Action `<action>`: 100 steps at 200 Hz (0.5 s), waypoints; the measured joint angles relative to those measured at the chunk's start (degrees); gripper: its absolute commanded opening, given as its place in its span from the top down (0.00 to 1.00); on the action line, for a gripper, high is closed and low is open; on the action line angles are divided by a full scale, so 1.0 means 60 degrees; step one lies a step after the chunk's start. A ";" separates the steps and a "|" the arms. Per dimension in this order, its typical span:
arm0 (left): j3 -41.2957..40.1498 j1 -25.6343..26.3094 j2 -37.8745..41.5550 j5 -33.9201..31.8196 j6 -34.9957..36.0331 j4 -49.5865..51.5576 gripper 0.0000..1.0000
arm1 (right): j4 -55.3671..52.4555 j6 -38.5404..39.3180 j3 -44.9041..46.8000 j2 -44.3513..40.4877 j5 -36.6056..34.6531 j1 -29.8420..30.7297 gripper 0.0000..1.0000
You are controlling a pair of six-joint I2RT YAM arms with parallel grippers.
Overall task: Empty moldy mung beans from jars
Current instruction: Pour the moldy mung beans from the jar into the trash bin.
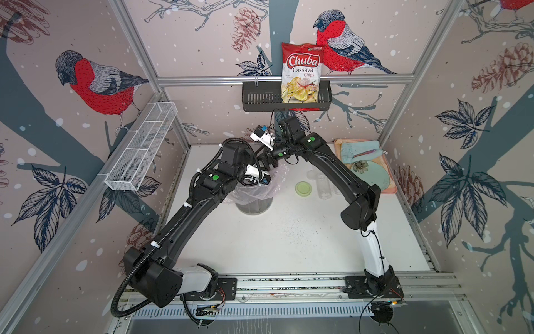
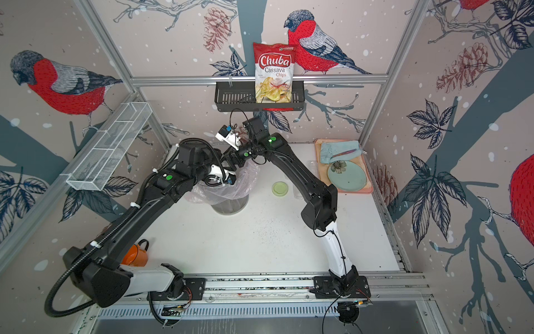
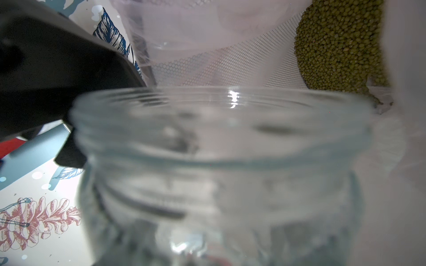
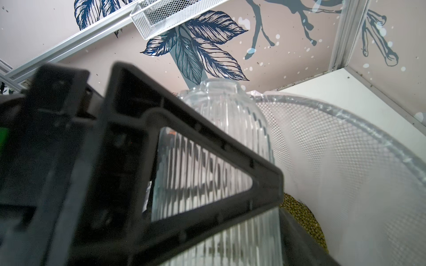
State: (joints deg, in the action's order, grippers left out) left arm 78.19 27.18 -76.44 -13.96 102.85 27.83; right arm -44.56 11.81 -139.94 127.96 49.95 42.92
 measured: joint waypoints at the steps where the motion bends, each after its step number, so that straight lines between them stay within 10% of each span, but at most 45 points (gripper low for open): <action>1: 0.0007 0.0000 -0.0004 0.0000 0.0004 0.0000 1.00 | 0.0011 -0.0007 -0.0004 -0.0007 -0.0004 0.0000 0.57; 70: 0.1067 -0.0025 -0.0244 -0.0127 0.0433 0.0004 0.95 | 0.2113 -0.1432 0.0514 -0.0495 0.0051 -0.0073 0.61; 100: 0.1851 -0.0055 -0.0466 -0.0222 0.0637 0.0219 0.59 | 0.3293 -0.2244 0.0499 -0.0499 0.0248 -0.0120 0.61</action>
State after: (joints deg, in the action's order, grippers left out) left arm 89.30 26.85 -79.24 -15.29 106.67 29.15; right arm -24.80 -1.65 -136.94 124.97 51.44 42.19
